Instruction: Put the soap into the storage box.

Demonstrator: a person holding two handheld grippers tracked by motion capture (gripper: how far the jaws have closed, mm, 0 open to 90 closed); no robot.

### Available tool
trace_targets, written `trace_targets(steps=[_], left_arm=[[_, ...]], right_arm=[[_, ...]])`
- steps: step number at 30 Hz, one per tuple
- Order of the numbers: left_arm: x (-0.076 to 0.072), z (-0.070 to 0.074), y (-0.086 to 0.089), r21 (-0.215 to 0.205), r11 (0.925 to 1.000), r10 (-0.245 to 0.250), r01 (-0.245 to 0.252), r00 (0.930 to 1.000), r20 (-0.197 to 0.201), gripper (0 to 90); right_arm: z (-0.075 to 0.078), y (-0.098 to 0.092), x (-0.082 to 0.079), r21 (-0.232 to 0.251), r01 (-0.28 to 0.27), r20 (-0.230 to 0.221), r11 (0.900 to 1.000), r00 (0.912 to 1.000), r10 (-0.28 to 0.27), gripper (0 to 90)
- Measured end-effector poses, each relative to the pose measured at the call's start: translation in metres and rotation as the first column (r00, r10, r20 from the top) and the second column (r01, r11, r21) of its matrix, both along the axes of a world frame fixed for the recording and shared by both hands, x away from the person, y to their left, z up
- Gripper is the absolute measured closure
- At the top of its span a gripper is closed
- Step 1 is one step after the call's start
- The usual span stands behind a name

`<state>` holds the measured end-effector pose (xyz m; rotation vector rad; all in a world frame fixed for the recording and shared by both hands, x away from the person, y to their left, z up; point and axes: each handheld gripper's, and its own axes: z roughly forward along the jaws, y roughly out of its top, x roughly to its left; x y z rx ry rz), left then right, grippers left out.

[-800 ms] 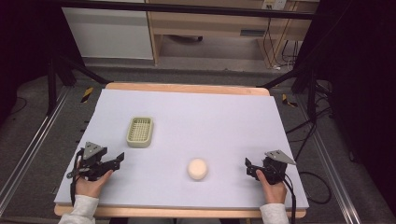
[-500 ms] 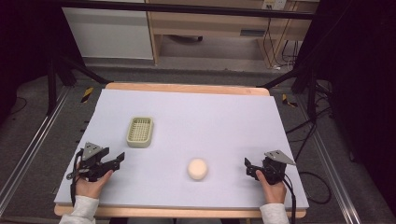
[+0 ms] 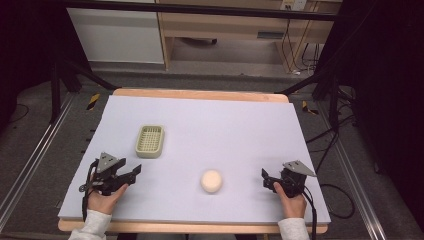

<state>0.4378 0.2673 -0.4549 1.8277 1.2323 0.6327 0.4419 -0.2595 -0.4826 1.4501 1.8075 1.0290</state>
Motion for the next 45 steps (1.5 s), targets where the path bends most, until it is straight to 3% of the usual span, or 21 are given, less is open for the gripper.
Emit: trace_targets(steps=[25,30,45], left_arm=[[-0.002,0.005,-0.027,-0.010,0.9958,-0.091,0.091,0.9958,-0.004,33.0],[0.001,0.005,-0.034,-0.035,0.9936,-0.108,0.107,0.9942,-0.006,32.7],[0.006,0.011,-0.050,-0.019,0.9884,-0.151,0.151,0.9885,0.002,31.0]], right_arm=[[0.001,0.002,0.002,-0.006,-0.001,-0.002,1.000,1.0000,0.001,4.3],[0.001,0.002,0.003,-0.006,-0.006,-0.007,1.000,1.0000,0.006,4.3],[0.001,-0.002,0.004,-0.014,0.010,-0.011,1.000,0.9999,-0.010,4.2]])
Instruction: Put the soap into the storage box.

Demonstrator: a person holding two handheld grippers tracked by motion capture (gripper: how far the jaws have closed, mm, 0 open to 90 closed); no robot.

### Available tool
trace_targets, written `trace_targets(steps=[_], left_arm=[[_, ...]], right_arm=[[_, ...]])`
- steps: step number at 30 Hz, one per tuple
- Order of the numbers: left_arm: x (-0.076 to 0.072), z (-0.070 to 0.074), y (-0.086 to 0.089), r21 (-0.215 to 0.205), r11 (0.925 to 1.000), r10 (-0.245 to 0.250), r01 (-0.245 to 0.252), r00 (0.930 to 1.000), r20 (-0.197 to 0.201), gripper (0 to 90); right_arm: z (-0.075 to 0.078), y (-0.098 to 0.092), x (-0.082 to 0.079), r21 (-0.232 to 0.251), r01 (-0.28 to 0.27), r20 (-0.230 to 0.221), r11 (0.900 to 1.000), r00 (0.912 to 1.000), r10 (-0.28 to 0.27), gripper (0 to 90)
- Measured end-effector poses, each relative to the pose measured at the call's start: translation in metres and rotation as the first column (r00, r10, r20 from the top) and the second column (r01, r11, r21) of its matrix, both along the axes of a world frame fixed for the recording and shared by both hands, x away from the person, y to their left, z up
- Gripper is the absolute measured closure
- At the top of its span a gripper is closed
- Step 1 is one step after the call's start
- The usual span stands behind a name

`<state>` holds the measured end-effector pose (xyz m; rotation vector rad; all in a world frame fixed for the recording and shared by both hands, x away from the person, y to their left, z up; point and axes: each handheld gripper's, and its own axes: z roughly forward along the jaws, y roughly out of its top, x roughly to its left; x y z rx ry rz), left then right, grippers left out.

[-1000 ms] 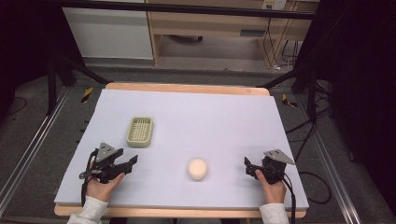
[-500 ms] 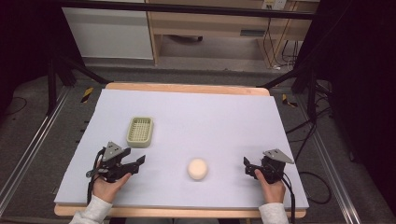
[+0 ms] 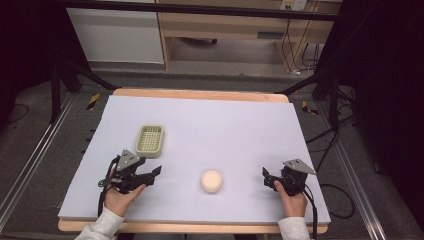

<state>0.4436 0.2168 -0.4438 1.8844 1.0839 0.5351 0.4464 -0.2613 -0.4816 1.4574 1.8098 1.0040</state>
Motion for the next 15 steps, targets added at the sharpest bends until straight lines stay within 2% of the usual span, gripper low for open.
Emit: trace_targets(steps=[9,15], left_arm=[[0.005,0.013,-0.021,-0.020,0.9992,-0.035,0.036,0.9992,0.020,29.8],[0.009,0.015,-0.033,-0.023,0.9986,-0.047,0.047,0.9987,0.019,29.3]], right_arm=[[0.000,0.004,0.001,-0.010,-0.011,-0.007,1.000,0.9999,0.011,4.2],[0.000,0.007,0.002,-0.017,-0.018,-0.008,1.000,0.9998,0.018,4.2]])
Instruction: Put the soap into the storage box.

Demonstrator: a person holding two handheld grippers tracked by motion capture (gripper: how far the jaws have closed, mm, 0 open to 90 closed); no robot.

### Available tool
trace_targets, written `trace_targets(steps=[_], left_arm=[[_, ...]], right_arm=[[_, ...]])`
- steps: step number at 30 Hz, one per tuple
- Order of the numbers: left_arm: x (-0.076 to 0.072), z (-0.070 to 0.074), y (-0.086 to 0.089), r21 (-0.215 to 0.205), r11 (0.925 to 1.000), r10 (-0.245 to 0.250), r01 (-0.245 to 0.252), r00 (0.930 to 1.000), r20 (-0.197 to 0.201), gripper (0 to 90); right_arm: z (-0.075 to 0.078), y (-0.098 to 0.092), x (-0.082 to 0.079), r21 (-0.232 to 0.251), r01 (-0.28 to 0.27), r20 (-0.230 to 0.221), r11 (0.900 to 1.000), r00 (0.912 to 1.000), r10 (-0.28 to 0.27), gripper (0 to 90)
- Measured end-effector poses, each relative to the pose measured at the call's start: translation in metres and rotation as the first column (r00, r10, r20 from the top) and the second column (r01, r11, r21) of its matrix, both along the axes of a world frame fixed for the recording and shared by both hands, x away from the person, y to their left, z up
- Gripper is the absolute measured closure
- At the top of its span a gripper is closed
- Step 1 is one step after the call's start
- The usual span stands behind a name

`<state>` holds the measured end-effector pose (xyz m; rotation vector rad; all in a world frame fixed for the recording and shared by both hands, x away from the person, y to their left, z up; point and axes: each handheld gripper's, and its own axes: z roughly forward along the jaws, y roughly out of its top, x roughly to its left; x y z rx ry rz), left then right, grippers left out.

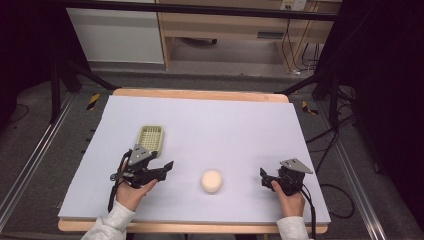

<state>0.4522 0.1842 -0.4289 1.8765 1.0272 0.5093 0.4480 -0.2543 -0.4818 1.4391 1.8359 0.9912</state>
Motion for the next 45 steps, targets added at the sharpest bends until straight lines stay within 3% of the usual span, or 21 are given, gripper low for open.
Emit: trace_targets(steps=[31,45], left_arm=[[0.004,0.007,-0.053,0.025,0.9950,-0.097,0.097,0.9953,-0.002,25.4],[0.002,0.000,-0.081,0.062,0.9835,-0.168,0.170,0.9853,-0.030,22.4]], right_arm=[[0.002,0.004,-0.001,0.006,-0.016,0.002,1.000,0.9999,0.016,4.3],[0.003,0.005,-0.001,0.009,-0.022,0.012,1.000,0.9997,0.022,4.2]])
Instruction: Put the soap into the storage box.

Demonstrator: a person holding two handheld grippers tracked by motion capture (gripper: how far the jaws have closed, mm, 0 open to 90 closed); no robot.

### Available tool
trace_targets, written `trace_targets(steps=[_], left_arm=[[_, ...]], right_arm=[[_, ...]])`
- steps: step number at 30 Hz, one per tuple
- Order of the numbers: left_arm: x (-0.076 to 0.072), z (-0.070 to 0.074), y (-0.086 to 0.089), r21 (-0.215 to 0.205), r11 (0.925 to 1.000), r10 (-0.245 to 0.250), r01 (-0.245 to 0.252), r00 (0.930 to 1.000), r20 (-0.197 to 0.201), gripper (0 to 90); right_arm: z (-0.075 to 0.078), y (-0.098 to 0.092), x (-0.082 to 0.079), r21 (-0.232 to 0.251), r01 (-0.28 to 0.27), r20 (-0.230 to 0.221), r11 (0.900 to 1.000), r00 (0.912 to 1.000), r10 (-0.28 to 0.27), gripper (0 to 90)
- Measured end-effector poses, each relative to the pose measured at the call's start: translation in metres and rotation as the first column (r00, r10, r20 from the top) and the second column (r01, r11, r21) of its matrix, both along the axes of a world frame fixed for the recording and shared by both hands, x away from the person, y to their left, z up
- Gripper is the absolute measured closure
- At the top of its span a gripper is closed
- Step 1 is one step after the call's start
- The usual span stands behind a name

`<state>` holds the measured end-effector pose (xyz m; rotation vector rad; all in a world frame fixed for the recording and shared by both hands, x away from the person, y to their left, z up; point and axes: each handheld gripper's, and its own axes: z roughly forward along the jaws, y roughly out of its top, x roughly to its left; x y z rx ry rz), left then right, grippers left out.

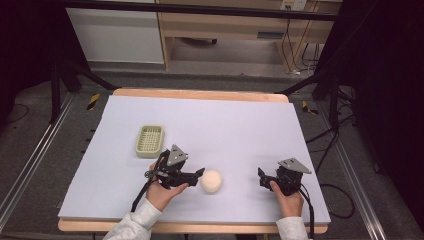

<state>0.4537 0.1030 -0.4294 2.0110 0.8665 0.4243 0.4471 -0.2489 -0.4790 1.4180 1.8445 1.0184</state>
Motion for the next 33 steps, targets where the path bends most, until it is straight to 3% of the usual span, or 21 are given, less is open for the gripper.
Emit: trace_targets(steps=[33], left_arm=[[-0.002,-0.017,-0.040,0.094,0.9922,-0.076,0.083,0.9947,-0.070,16.3]], right_arm=[[0.001,-0.001,-0.002,0.006,-0.007,0.002,1.000,1.0000,0.007,4.2]])
